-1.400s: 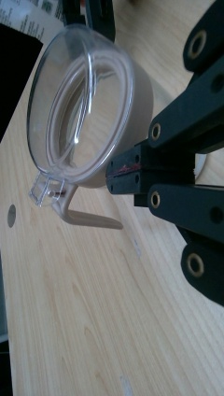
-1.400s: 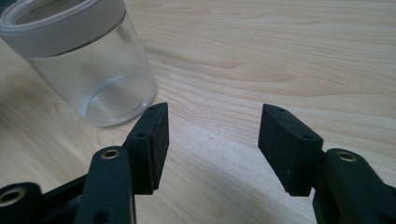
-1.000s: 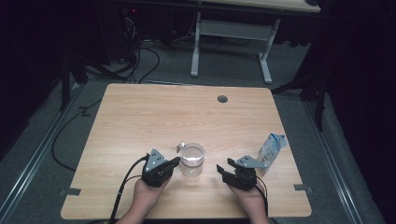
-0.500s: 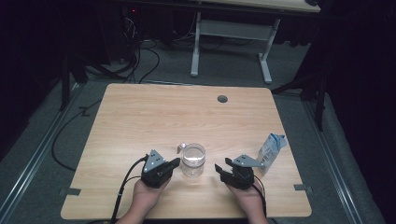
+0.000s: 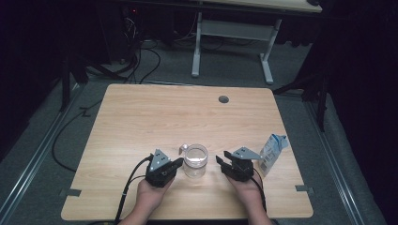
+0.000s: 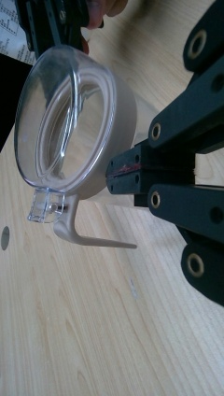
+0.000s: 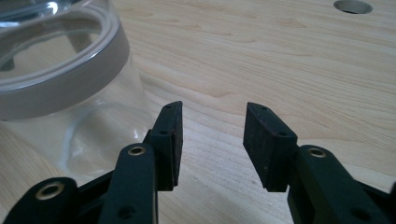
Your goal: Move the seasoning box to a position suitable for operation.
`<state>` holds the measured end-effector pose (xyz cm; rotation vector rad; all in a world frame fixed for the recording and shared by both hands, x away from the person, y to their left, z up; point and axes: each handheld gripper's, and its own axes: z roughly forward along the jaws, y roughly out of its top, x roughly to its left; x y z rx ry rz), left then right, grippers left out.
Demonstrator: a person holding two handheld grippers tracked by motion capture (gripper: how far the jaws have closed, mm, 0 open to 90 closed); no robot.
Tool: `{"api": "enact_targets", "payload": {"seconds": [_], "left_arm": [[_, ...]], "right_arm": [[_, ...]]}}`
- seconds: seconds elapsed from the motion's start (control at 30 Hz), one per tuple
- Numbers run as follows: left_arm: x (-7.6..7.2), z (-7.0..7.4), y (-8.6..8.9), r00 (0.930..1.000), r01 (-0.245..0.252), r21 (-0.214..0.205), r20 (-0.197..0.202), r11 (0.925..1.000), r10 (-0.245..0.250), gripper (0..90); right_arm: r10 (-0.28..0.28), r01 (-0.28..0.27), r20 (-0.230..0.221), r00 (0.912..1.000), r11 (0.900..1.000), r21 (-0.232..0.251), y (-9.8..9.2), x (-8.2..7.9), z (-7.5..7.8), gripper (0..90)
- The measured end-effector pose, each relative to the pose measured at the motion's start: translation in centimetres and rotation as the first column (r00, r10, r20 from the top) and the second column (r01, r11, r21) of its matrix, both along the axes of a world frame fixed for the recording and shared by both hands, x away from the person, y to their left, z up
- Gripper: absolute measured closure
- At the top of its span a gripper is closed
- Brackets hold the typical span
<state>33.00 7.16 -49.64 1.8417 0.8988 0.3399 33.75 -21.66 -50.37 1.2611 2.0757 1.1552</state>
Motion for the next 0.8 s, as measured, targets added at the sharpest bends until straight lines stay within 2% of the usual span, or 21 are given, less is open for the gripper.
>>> {"api": "enact_targets", "payload": {"seconds": [0.1,0.2,0.33,0.37,0.43,0.53,0.67,0.8], "left_arm": [[-0.1,0.2,0.2,0.9999,-0.013,-0.007,-0.003,0.9999,0.013,89.0],[0.2,0.9,0.8,0.9995,-0.031,-0.031,-0.002,0.999,0.031,86.0],[0.9,1.6,1.1,0.9998,-0.019,-0.021,0.005,0.9996,0.02,87.1],[1.2,2.0,1.1,0.9996,-0.018,-0.009,0.021,0.9998,0.018,88.8],[1.4,2.3,1.0,0.9994,-0.014,-0.003,0.031,0.9999,0.014,89.8],[1.8,3.2,0.5,0.9985,-0.011,-0.011,0.054,0.9999,0.011,90.0],[2.2,3.9,0.1,0.9978,-0.016,-0.025,0.064,0.9995,0.018,90.0],[2.7,4.2,-0.2,0.9977,-0.015,-0.014,0.066,0.9998,0.016,90.0]], "right_arm": [[0.011,-0.011,-0.001,0.9999,0.9999,0.0,0.1,-0.2,-0.1,59.6],[0.02,-0.02,0.004,0.9998,0.9997,0.01,0.3,-0.9,-0.2,62.0],[0.021,-0.021,0.009,0.9997,0.9997,0.012,0.4,-1.2,-0.2,63.0],[0.015,-0.015,0.014,0.9998,0.9999,0.008,0.4,-1.3,-0.1,63.1],[0.015,-0.015,0.018,0.9997,0.9999,0.009,0.3,-1.4,0.0,63.6],[0.016,-0.017,0.029,0.9994,0.9997,0.016,0.1,-1.5,0.3,66.4],[0.019,-0.02,0.029,0.9994,0.9997,0.014,0.0,-1.7,0.4,67.9],[0.026,-0.027,0.025,0.9993,0.9995,0.017,0.1,-1.7,0.4,69.5]]}}
